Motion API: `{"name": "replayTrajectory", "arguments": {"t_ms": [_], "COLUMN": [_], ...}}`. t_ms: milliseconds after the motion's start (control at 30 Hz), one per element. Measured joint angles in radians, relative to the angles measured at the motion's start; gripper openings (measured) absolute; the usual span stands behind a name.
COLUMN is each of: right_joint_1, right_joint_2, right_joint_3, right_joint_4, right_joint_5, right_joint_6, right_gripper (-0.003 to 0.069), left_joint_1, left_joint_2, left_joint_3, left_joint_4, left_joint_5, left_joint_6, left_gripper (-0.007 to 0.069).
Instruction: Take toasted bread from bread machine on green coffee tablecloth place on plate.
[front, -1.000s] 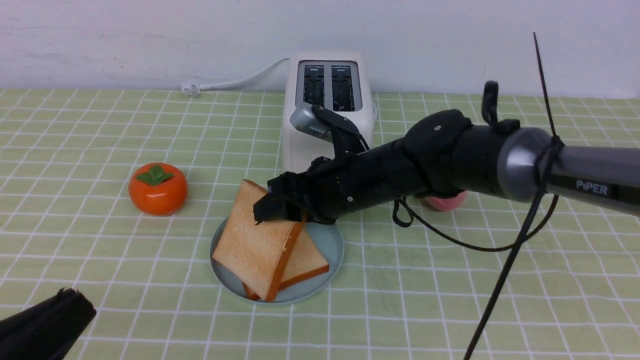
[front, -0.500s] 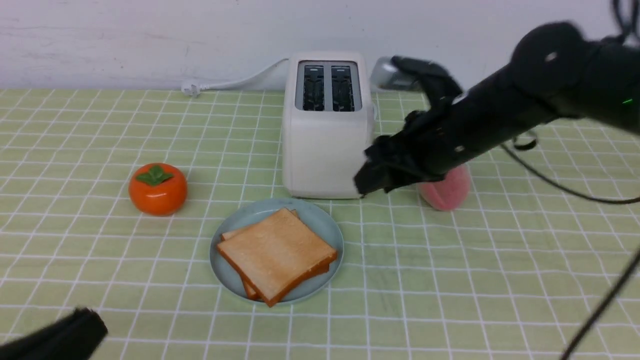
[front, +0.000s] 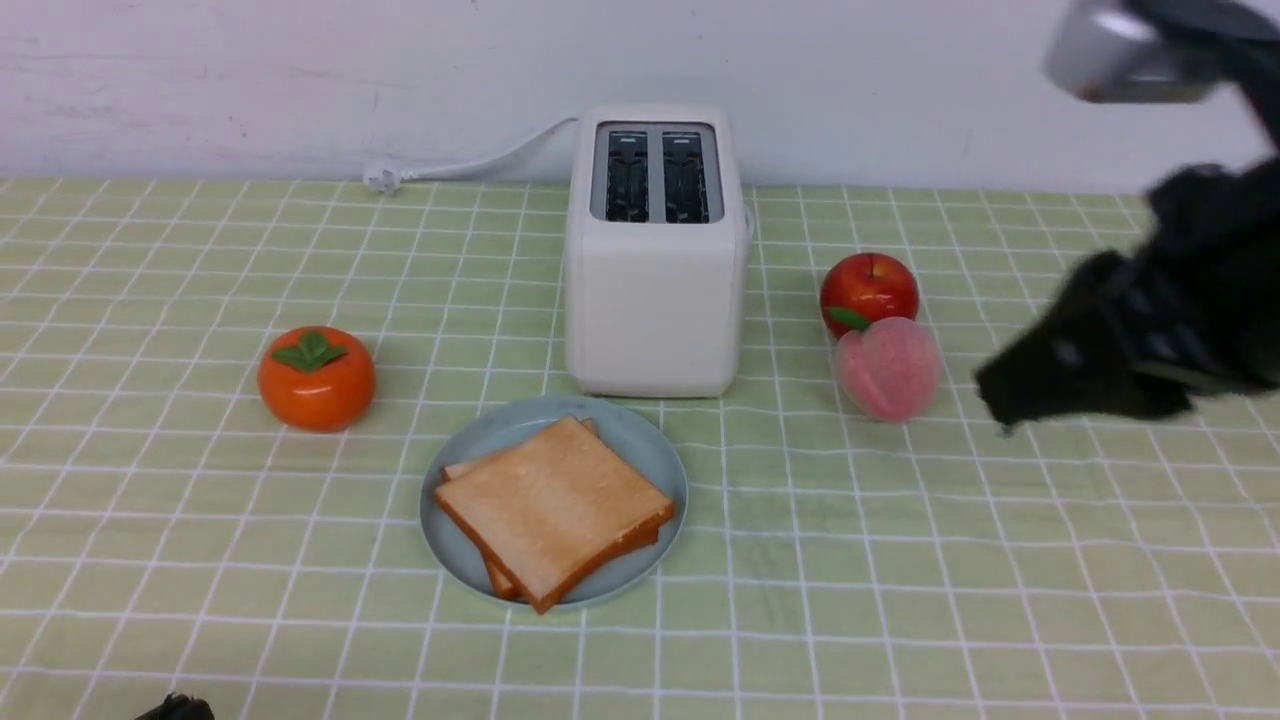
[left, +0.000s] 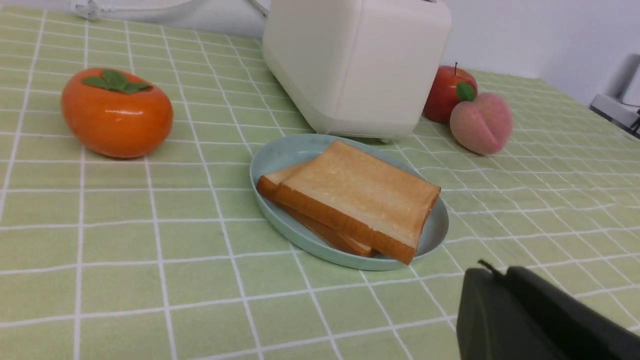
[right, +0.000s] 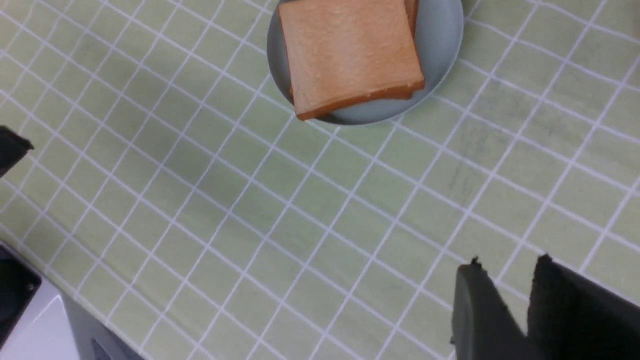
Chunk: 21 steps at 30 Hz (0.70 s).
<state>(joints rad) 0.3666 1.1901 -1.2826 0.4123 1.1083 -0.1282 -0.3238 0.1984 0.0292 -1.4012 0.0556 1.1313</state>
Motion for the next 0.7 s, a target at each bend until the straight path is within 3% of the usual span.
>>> {"name": "replayTrajectory", "arguments": {"t_ms": [100, 333, 700], "right_joint_1": [0.000, 0.000, 0.000], "right_joint_2": [-0.159, -0.363, -0.484], "right_joint_3": [0.101, 0.248, 0.291], "right_joint_4": [-0.010, -0.012, -0.017], "right_joint_5": [0.008, 0.007, 0.129], "right_joint_6": [0.062, 0.081, 0.082], "right_gripper": [0.0164, 0.0164, 0.0166], "left_joint_1": [0.000, 0.000, 0.000], "left_joint_2": [0.000, 0.000, 0.000], "left_joint_3": [0.000, 0.000, 0.000], "left_joint_4": [-0.003, -0.004, -0.004], "left_joint_5": [-0.002, -0.003, -0.004], "left_joint_6": [0.000, 0.000, 0.000], "left_gripper": [0.0035, 0.0040, 0.0053]}}
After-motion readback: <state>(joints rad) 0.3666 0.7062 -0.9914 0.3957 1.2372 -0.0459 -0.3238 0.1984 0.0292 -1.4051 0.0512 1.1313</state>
